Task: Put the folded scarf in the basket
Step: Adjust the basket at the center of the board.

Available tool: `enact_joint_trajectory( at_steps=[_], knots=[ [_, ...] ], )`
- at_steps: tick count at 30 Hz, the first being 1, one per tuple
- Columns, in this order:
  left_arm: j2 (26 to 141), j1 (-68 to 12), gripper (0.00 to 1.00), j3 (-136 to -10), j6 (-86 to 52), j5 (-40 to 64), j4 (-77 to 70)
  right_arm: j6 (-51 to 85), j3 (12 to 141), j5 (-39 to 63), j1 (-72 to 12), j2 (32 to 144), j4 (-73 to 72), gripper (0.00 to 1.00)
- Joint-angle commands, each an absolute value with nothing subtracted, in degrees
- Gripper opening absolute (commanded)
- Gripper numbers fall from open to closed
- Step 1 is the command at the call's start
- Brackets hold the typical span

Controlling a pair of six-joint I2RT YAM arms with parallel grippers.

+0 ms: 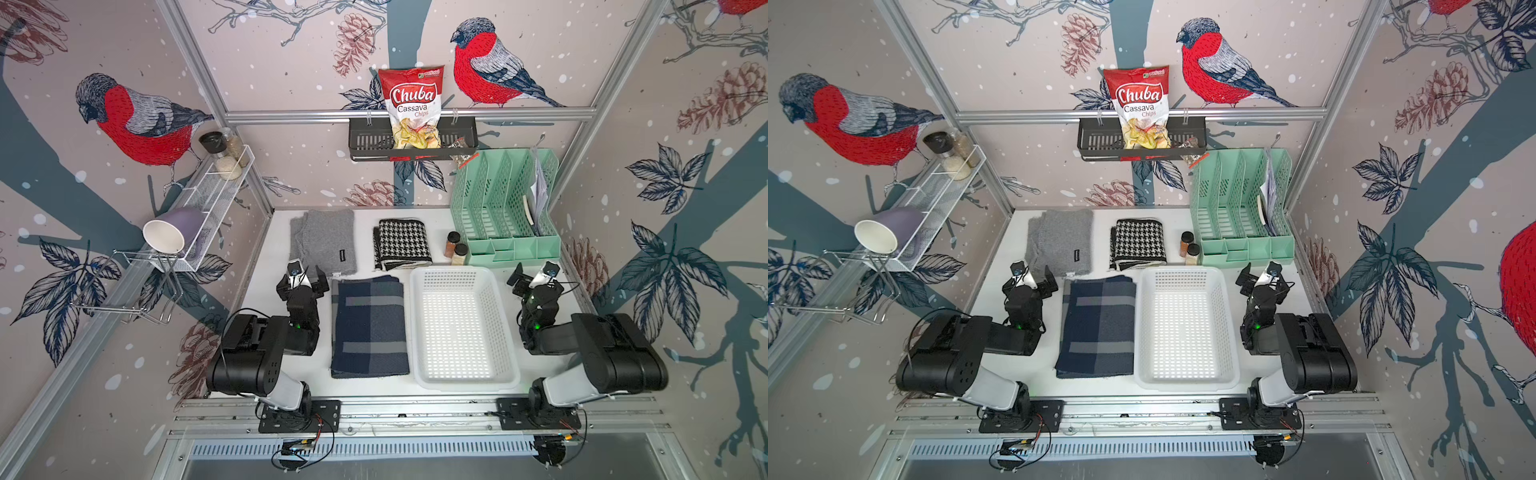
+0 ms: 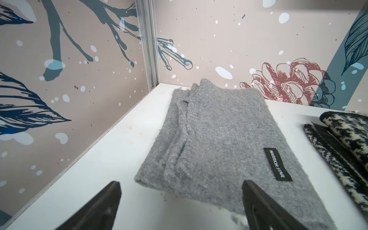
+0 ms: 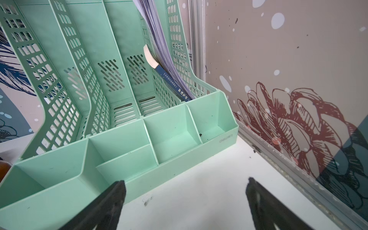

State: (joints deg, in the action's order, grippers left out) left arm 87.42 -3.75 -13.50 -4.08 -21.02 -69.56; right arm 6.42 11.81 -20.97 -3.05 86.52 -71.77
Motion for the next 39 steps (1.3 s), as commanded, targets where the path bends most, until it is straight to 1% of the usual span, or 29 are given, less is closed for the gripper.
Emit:
enact_joint_trajectory(
  at_steps=[1, 27, 30, 32, 33, 34, 35, 36, 37, 39],
  knots=[
    [87.2, -3.5, 0.98, -13.6, -3.9, -20.6, -70.5, 7.1, 11.9, -21.1, -3.1, 86.3, -72.3, 1.00],
    [87.2, -3.5, 0.98, -13.6, -3.9, -20.6, -70.5, 7.1, 11.8, -21.0, -3.2, 86.2, -72.3, 1.00],
    [87.2, -3.6, 0.98, -13.6, -3.9, -20.6, -70.5, 6.1, 12.1, -22.1, -3.8, 85.9, -72.4, 1.00],
    [86.8, -3.6, 0.98, -13.3, -3.7, -20.3, -71.2, 5.9, 12.4, -23.3, -4.8, 84.0, -69.9, 1.00],
    [85.6, -3.7, 0.98, -13.8, -3.2, -19.7, -70.3, 5.1, 11.8, -24.4, -5.0, 83.4, -71.6, 1.00],
    [82.7, -3.7, 0.98, -15.4, -2.4, -18.6, -65.4, 4.1, 11.9, -29.0, -6.7, 81.6, -71.3, 1.00],
    [79.2, -4.0, 0.98, -18.4, -2.2, -18.1, -56.7, 4.1, 13.6, -33.2, -8.4, 79.0, -65.8, 1.00],
    [77.2, -4.1, 0.98, -20.6, -2.2, -18.0, -51.7, 4.5, 15.7, -34.5, -9.2, 76.7, -59.9, 1.00],
    [75.3, -4.4, 0.98, -21.7, -2.6, -17.8, -49.4, 4.7, 17.5, -34.9, -9.5, 74.6, -56.1, 1.00],
    [71.3, -5.4, 0.98, -21.8, -3.9, -17.8, -48.4, 4.3, 19.2, -36.4, -10.5, 70.3, -54.5, 1.00]
  ],
)
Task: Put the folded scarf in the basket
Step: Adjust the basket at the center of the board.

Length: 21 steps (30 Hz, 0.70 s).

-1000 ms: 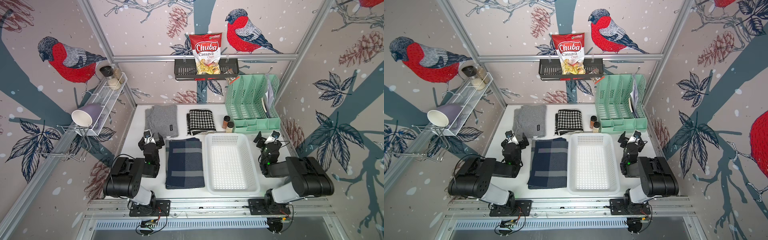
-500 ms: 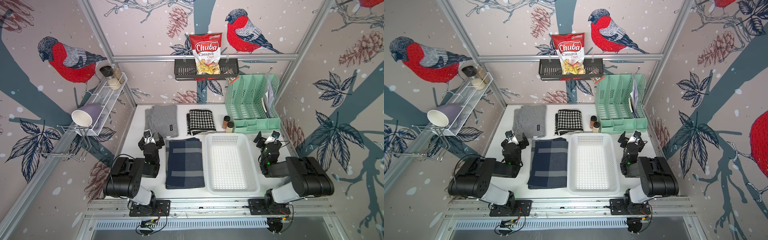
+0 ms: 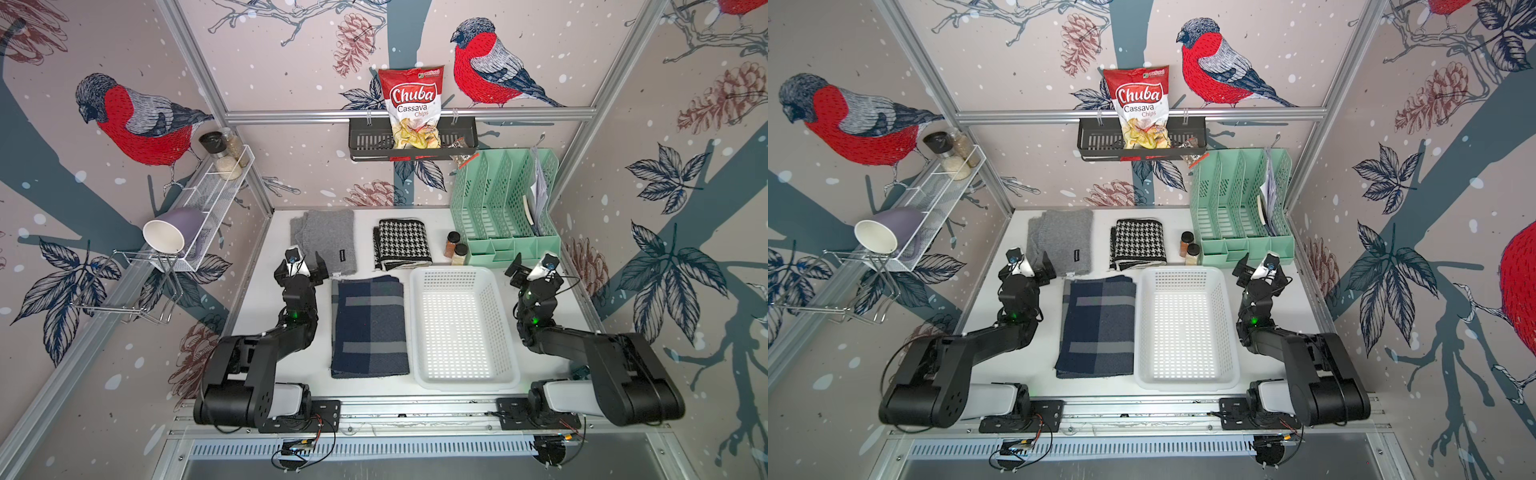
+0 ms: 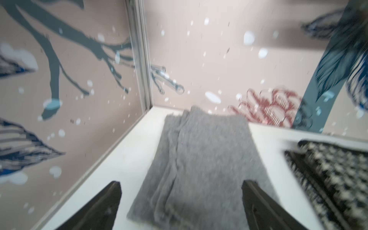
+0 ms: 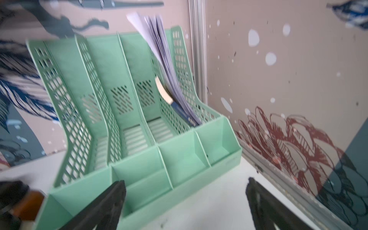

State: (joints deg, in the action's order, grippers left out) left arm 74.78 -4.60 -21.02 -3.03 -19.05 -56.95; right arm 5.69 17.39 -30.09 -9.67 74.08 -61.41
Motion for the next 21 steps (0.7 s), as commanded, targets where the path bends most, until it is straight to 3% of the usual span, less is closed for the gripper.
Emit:
enact_joint_trajectory(
  at_steps=[1, 6, 8, 10, 11, 12, 13, 14, 15, 18, 21],
  knots=[
    [69.1, -6.7, 0.98, -22.6, -4.0, -19.2, -46.5, 4.1, 20.3, -37.8, -11.0, 68.0, -53.2, 1.00],
    [59.3, -13.6, 0.98, -34.5, -2.2, -24.3, -31.2, 4.8, 34.4, -38.0, -13.2, 56.0, -35.5, 1.00],
    [58.2, -16.8, 0.98, -43.0, -3.6, -29.7, -23.2, 18.3, 42.6, -36.4, -12.2, 53.0, -24.4, 1.00],
    [60.0, -15.9, 0.97, -55.1, -25.8, -34.1, -1.9, 35.1, 48.1, -27.5, -8.6, 51.7, -10.8, 1.00],
    [61.4, -14.4, 0.97, -60.5, -36.0, -32.0, 12.0, 42.8, 46.4, -21.0, -5.7, 51.2, -13.0, 1.00],
    [61.9, -11.9, 0.96, -60.6, -40.1, -26.5, 13.1, 44.8, 44.2, -9.6, -1.7, 51.2, -17.4, 1.00],
    [62.4, -7.1, 0.96, -59.5, -40.2, -9.7, 10.5, 47.1, 42.4, 2.3, 1.6, 52.2, -21.5, 1.00],
    [63.1, -4.1, 0.97, -59.0, -41.4, 0.6, 8.1, 48.5, 43.4, 5.2, 1.9, 53.6, -18.6, 1.00],
    [64.0, -3.6, 0.96, -59.6, -42.5, 4.8, 9.1, 47.9, 47.5, 2.3, -0.3, 55.5, -9.8, 1.00],
    [66.1, -7.2, 0.89, -62.5, -42.0, 2.4, 19.5, 41.2, 59.8, -13.6, -12.9, 62.3, 12.5, 1.00],
    [67.7, -9.8, 0.80, -62.1, -41.1, 2.4, 27.5, 41.0, 64.5, -17.4, -23.8, 66.7, 23.1, 1.00]
  ],
)
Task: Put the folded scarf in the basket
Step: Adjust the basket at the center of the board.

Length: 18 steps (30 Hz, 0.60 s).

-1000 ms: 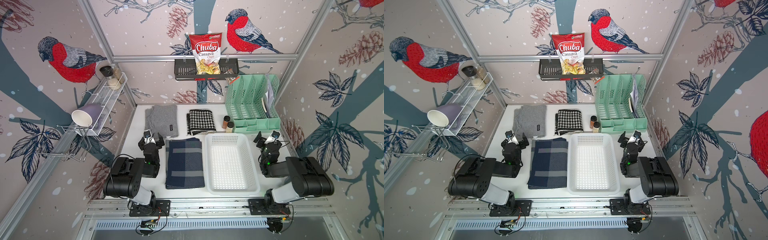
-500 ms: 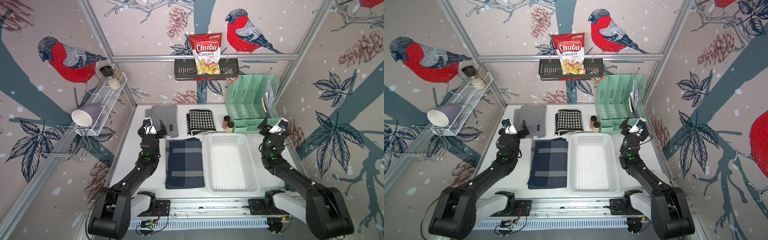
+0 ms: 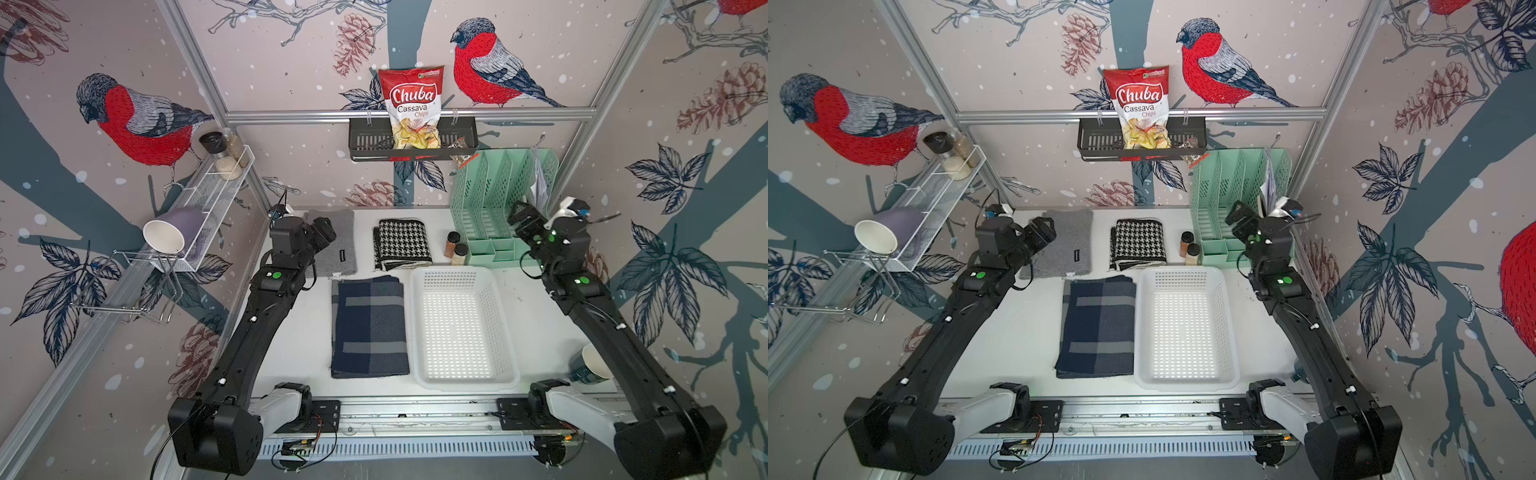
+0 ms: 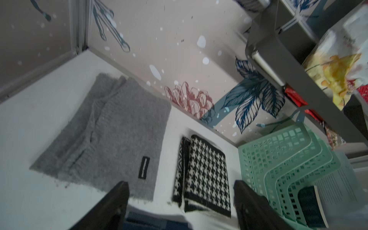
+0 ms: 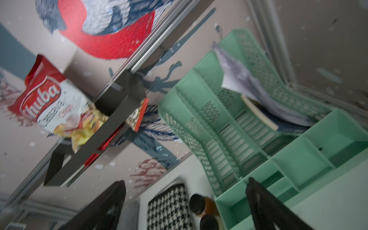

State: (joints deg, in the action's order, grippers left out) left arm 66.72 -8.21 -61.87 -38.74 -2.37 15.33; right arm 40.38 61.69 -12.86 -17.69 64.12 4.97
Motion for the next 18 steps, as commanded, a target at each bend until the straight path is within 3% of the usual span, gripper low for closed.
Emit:
enact_joint_trajectory(
  at_steps=[1, 7, 12, 18],
  knots=[
    [67.9, -10.8, 0.78, -61.3, -40.9, 2.3, 29.4, 41.9, 64.8, -18.1, -27.7, 67.8, 25.1, 1.00],
    [66.9, -19.4, 0.73, -52.2, -44.3, -2.0, 34.0, 47.1, 69.5, -20.4, -45.4, 78.9, 35.2, 0.79],
    [69.0, -24.5, 0.68, -46.0, -48.0, -3.0, 31.7, 50.9, 75.5, -19.3, -56.2, 90.9, 40.4, 0.74],
    [72.6, -29.3, 0.65, -45.9, -50.3, -4.8, 31.1, 53.7, 76.9, -17.1, -60.5, 99.9, 42.0, 0.70]
  ],
)
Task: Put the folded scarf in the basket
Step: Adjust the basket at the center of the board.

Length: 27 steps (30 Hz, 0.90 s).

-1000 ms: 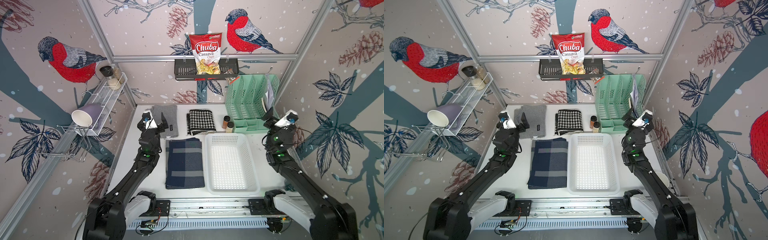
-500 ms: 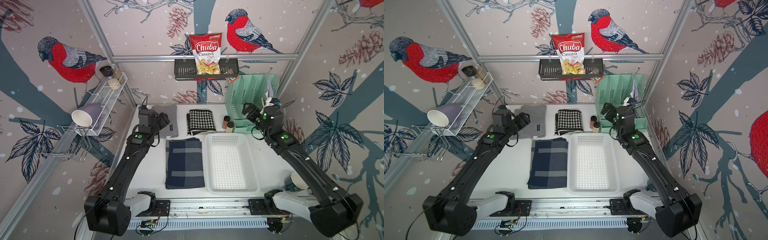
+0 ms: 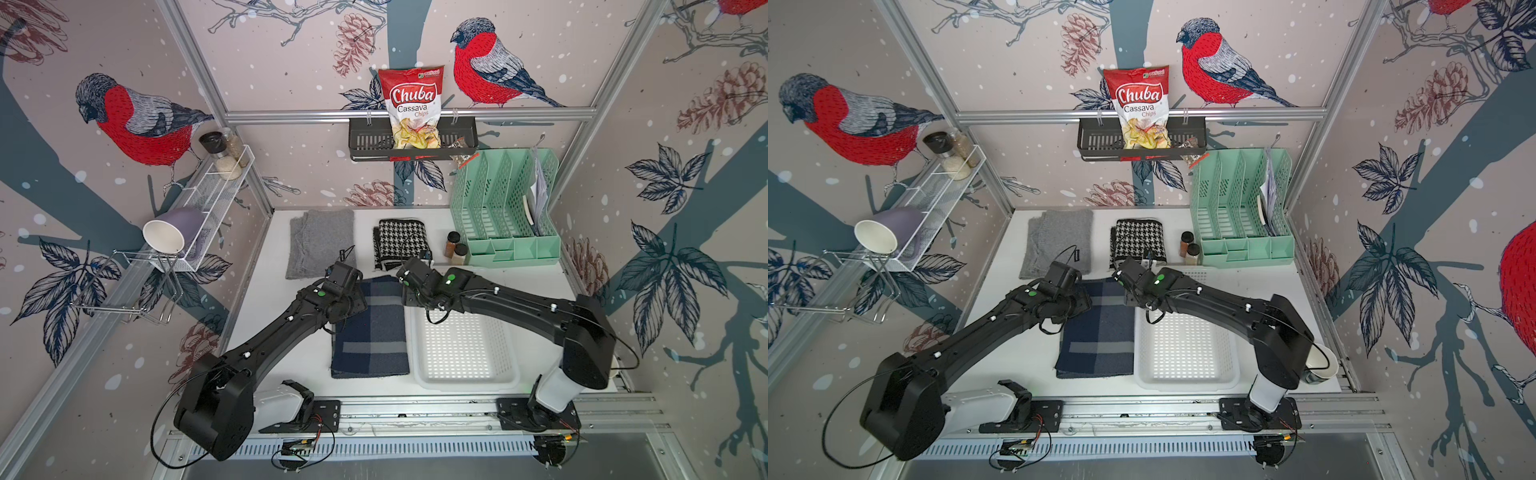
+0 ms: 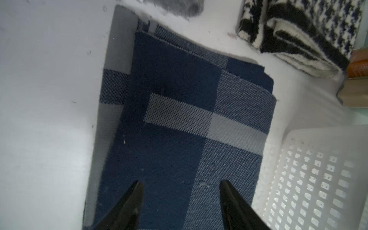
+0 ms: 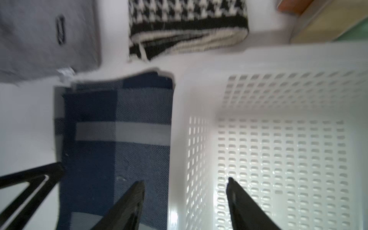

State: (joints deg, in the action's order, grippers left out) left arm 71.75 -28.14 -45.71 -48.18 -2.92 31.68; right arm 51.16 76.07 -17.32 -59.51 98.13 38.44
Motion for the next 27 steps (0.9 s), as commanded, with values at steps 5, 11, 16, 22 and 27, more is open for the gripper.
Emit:
enact_joint_trajectory(
  at_steps=[5, 11, 16, 22, 27],
  knots=[
    [73.2, -30.7, 0.65, -46.3, -51.7, -6.1, 30.8, 55.5, 76.5, -16.8, -61.2, 101.2, 42.5, 0.64],
    [73.0, -30.8, 0.65, -46.7, -52.5, -7.3, 31.1, 56.7, 75.5, -14.2, -61.4, 101.8, 41.4, 0.53],
    [72.9, -30.8, 0.65, -46.8, -52.4, -8.1, 31.8, 57.8, 75.1, -12.6, -61.3, 102.9, 40.5, 0.45],
    [72.7, -30.8, 0.65, -46.8, -52.4, -7.1, 31.6, 59.2, 75.3, -11.8, -60.5, 103.6, 40.1, 0.29],
    [72.0, -30.8, 0.65, -47.0, -52.5, -7.9, 32.4, 60.4, 76.4, -12.5, -59.9, 103.5, 40.7, 0.20]
  ],
)
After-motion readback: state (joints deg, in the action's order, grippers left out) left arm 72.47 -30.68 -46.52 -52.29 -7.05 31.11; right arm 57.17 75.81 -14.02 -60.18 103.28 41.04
